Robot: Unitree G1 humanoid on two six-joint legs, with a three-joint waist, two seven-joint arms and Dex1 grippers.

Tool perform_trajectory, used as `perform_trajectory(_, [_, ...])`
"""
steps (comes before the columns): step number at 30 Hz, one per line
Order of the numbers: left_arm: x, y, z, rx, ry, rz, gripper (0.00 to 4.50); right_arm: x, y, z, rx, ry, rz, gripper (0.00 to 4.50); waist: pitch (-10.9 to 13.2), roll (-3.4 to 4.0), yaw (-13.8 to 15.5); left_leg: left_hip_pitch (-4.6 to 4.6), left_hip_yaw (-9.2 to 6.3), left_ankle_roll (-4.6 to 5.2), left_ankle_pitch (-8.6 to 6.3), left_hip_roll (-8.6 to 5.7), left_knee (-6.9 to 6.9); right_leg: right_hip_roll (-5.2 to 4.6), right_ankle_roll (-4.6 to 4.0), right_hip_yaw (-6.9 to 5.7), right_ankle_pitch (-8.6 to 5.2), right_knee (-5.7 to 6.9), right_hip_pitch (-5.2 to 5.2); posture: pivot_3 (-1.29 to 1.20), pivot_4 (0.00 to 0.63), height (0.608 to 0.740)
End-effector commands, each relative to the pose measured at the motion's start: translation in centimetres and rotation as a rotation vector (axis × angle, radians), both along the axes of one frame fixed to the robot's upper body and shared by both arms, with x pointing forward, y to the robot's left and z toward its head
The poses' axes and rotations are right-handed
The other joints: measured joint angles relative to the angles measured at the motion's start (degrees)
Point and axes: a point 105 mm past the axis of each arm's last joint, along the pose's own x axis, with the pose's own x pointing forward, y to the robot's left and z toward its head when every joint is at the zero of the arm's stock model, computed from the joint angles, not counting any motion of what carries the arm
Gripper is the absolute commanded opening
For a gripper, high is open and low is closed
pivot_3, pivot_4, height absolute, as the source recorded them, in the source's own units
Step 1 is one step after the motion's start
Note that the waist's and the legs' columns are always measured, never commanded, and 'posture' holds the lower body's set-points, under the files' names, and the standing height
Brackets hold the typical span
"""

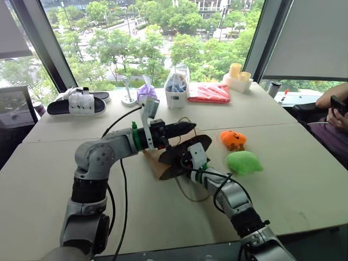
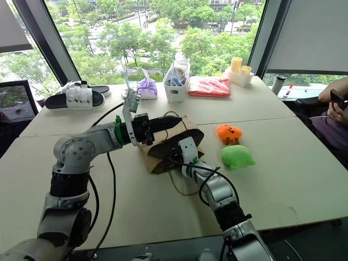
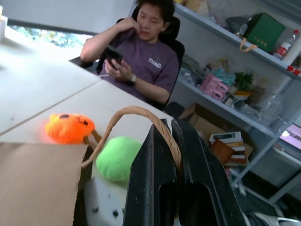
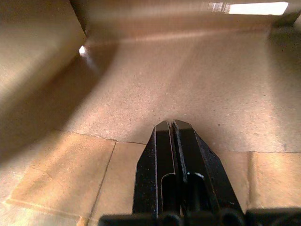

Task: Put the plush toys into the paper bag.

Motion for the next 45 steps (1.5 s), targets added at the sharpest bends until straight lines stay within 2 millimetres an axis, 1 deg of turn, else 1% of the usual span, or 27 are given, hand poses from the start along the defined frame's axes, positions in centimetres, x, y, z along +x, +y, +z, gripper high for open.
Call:
perform_trajectory(1, [-1.4,-0.1,2.5,-0.054,-0.092,-0.056,0.07,-0.4,0.6,-1.0,-0.007,0.028,0.025,0.00,0.00,0.00,-0.16,0.04,0.04,0.00,0.00,0.01,-0.03,0.00,0.00,0.01,0.00,0.00,0.00,0.00,0.150,0.740])
perform_trajectory(5, [-3.5,-0.2,3.7,-0.059,-0.174,-0.170,0.07,-0.7,0.8,-1.4,-0.007,0.043,0.029,0.00,0.00,0.00,-0.80,0.07,0.02,-0.01,0.01,0.02,-0.12,0.01,0.00,0.01,0.00,0.04,-0.01,0.00,0.150,0.740])
perform_trajectory(7, [-4.2,-0.1,3.7,-0.054,-0.187,-0.219,0.07,-0.7,0.7,-1.3,-0.005,0.043,0.028,0.00,0.00,0.00,-0.97,0.07,0.02,-0.01,0.01,0.02,-0.12,0.00,0.00,0.01,0.00,0.04,-0.01,0.00,0.150,0.740])
perform_trajectory(9, [-4.3,0.0,3.5,-0.060,-0.178,-0.226,0.07,-0.7,0.7,-1.3,-0.004,0.043,0.026,0.00,-0.01,0.01,-1.11,0.08,0.02,-0.01,0.01,0.02,-0.12,0.00,0.00,0.01,0.00,0.04,-0.01,0.00,0.150,0.740])
perform_trajectory(12, [-3.1,0.2,2.9,-0.062,-0.155,-0.169,0.07,-0.6,0.5,-1.2,-0.007,0.042,0.023,0.00,-0.01,0.01,-1.17,0.09,0.02,-0.01,0.01,0.01,-0.12,0.00,0.00,0.01,0.00,0.04,0.00,0.00,0.150,0.740])
perform_trajectory(14, [-1.6,0.6,2.1,-0.045,-0.150,-0.082,0.07,-0.6,0.3,-0.9,-0.004,0.030,0.022,0.00,-0.01,0.01,-1.20,0.10,0.02,-0.01,0.01,0.02,-0.13,0.00,0.00,0.01,0.00,0.04,0.00,0.00,0.150,0.740])
perform_trajectory(16, [-0.3,0.9,1.2,-0.028,-0.142,-0.016,0.07,-0.6,0.1,0.0,0.013,-0.005,0.023,0.00,-0.01,0.01,-1.16,0.12,0.02,-0.02,0.01,0.01,-0.14,0.00,0.00,0.01,0.00,0.04,0.00,0.00,0.150,0.740])
perform_trajectory(17, [-0.1,0.9,1.1,-0.025,-0.142,-0.003,0.07,-0.6,0.0,0.3,0.020,-0.018,0.025,0.00,-0.01,0.01,-1.16,0.12,0.03,-0.02,0.01,0.01,-0.14,0.00,0.00,0.01,0.00,0.04,0.00,0.00,0.150,0.740])
perform_trajectory(19, [0.3,1.0,0.4,-0.012,-0.137,0.010,0.07,-1.4,0.0,2.8,0.086,-0.090,0.061,0.00,-0.01,0.01,-1.01,0.11,0.02,-0.02,0.01,0.01,-0.14,0.00,0.00,0.01,0.00,0.04,0.00,0.00,0.150,0.740])
perform_trajectory(22, [0.6,1.1,0.0,-0.010,-0.130,0.016,0.07,-2.3,-0.3,5.0,0.137,-0.161,0.071,0.00,0.00,0.01,-1.06,0.05,0.01,-0.01,0.01,0.00,-0.15,-0.01,0.00,0.01,0.00,-0.01,-0.01,0.00,0.150,0.740])
perform_trajectory(25, [1.0,1.1,-0.6,-0.012,-0.116,0.022,0.07,-4.3,-0.7,7.8,0.203,-0.237,0.088,0.00,-0.01,0.01,-1.04,0.05,0.00,-0.01,0.01,0.00,-0.17,-0.01,0.00,0.00,0.00,-0.01,-0.03,0.00,0.150,0.740])
perform_trajectory(27, [1.1,0.9,-0.9,-0.010,-0.113,0.016,0.00,-6.0,-1.0,9.5,0.246,-0.263,0.105,0.55,0.00,0.01,-1.00,0.05,-0.01,0.01,0.00,0.01,-0.17,-0.01,0.00,0.00,0.00,0.00,-0.03,0.00,0.150,0.740])
perform_trajectory(28, [1.1,0.9,-1.0,-0.010,-0.112,0.014,0.00,-7.2,-1.5,10.4,0.274,-0.272,0.107,0.95,0.00,0.01,-0.98,0.05,-0.01,0.01,-0.01,0.01,-0.17,-0.01,0.00,0.00,0.00,0.00,-0.04,0.00,0.150,0.740])
perform_trajectory(30, [1.0,1.0,-1.1,-0.013,-0.108,0.008,0.00,-9.0,-2.9,11.8,0.308,-0.287,0.086,1.93,0.00,0.01,-0.67,0.04,-0.07,0.04,-0.03,0.01,-0.17,-0.02,0.00,0.01,0.00,-0.01,-0.04,0.00,0.150,0.740])
perform_trajectory(31, [1.0,1.0,-1.1,-0.014,-0.106,0.005,0.00,-9.5,-3.4,12.1,0.313,-0.288,0.075,2.50,0.00,0.01,-0.49,0.03,-0.17,0.08,-0.05,0.01,-0.16,-0.02,0.00,0.01,0.00,-0.01,-0.04,0.00,0.150,0.740])
perform_trajectory(33, [1.0,1.0,-1.2,-0.015,-0.103,0.001,0.00,-10.0,-5.2,12.4,0.297,-0.291,0.011,3.57,-0.01,0.01,0.06,0.02,-0.23,0.25,-0.14,0.00,-0.14,-0.03,0.00,0.01,0.00,-0.04,-0.02,0.00,0.150,0.740])
perform_trajectory(35, [1.0,0.9,-1.3,-0.017,-0.098,-0.005,0.00,-9.9,-7.7,12.5,0.267,-0.295,-0.087,4.49,-0.01,0.01,0.39,0.03,-0.21,0.27,-0.15,0.00,-0.13,-0.02,0.00,0.00,0.00,-0.03,0.00,0.00,0.150,0.740])
perform_trajectory(37, [0.9,0.9,-1.4,-0.018,-0.096,-0.012,0.00,-9.1,-10.8,11.5,0.208,-0.269,-0.224,4.49,0.00,0.01,0.59,0.03,-0.14,0.27,-0.14,-0.01,-0.12,-0.02,0.00,-0.01,0.00,-0.02,0.01,0.00,0.150,0.740])
perform_trajectory(40, [0.9,0.8,-1.4,-0.018,-0.096,-0.019,0.00,-7.9,-15.0,8.5,0.037,-0.204,-0.369,4.49,-0.01,0.00,0.63,0.03,-0.01,0.28,-0.15,-0.05,-0.10,-0.03,-0.01,-0.01,-0.01,-0.04,0.06,0.00,0.150,0.740])
perform_trajectory(42, [0.9,0.7,-1.4,-0.021,-0.097,-0.022,0.00,-7.0,-16.6,6.4,-0.069,-0.153,-0.417,4.49,-0.01,0.00,0.51,0.03,0.03,0.30,-0.16,-0.05,-0.10,-0.03,-0.01,-0.01,-0.01,-0.07,0.08,0.00,0.150,0.740])
perform_trajectory(45, [0.8,0.6,-1.1,-0.031,-0.097,-0.027,0.00,-5.6,-17.6,4.1,-0.154,-0.092,-0.436,4.49,0.00,0.01,0.07,0.12,0.09,0.31,-0.15,-0.01,-0.15,-0.02,-0.01,0.00,-0.01,-0.03,0.07,0.00,0.150,0.740])
